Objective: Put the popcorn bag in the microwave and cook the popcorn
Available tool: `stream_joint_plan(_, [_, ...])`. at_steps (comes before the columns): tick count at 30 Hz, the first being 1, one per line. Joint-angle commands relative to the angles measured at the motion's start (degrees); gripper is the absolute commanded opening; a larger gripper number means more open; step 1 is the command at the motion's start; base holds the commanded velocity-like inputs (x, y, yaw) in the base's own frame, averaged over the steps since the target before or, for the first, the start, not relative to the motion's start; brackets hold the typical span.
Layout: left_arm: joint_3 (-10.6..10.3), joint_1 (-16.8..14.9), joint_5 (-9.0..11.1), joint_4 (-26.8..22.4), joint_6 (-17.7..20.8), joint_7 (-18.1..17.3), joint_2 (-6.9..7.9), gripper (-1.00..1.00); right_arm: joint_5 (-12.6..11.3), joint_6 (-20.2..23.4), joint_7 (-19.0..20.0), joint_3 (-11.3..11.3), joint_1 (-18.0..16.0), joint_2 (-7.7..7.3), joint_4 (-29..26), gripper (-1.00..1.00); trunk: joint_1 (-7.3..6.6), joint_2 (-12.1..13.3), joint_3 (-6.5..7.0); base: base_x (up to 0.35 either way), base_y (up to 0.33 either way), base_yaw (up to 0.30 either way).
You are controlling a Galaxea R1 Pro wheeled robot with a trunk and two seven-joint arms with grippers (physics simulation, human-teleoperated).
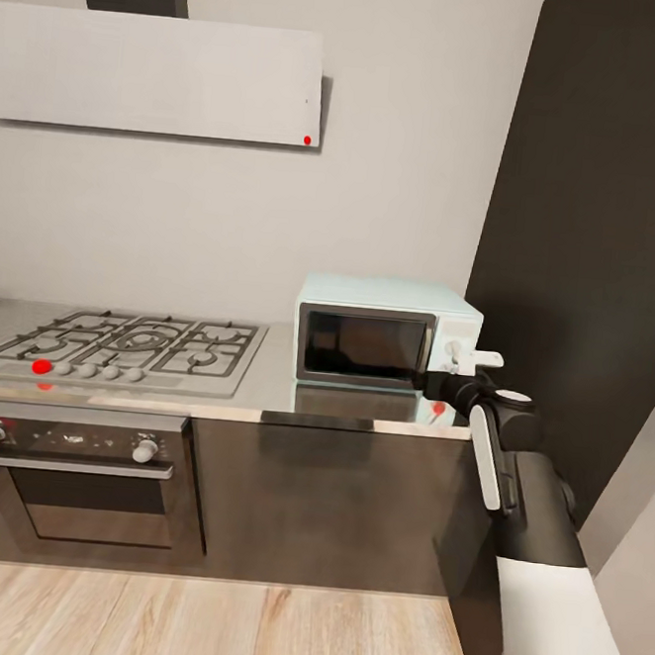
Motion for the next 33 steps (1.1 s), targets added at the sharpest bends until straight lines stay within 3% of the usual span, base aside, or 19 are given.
stream_joint_plan(1, [-0.1,0.0,0.5,0.0,-0.1,0.0,-0.01,1.00,0.1,0.2,-0.1,0.0,0.0,0.01,-0.1,1.00,0.03,0.0,-0.06,0.293,0.000,0.000])
stream_joint_plan(7, [-0.2,0.0,0.5,0.0,-0.1,0.0,0.05,1.00,0.1,0.2,-2.2,-0.3,-0.1,-0.14,-0.1,1.00,0.03,0.0,-0.06,0.279,0.000,0.000])
stream_joint_plan(17, [-0.2,0.0,0.5,0.0,-0.2,0.0,0.05,1.00,0.0,0.2,-2.4,-0.6,0.0,-0.25,0.5,1.00,0.03,0.0,-0.06,0.229,0.000,0.000])
stream_joint_plan(22, [-0.1,0.0,0.6,0.0,-0.4,0.0,0.05,1.00,0.1,0.1,-2.1,-2.9,0.0,-0.89,2.0,1.00,0.03,0.0,-0.06,0.046,0.000,0.000])
stream_joint_plan(33, [0.1,0.0,0.8,0.0,-0.3,0.1,0.04,1.00,0.4,-0.1,-2.4,-3.0,0.0,-1.18,2.3,1.00,0.03,0.0,-0.06,0.030,0.000,0.000])
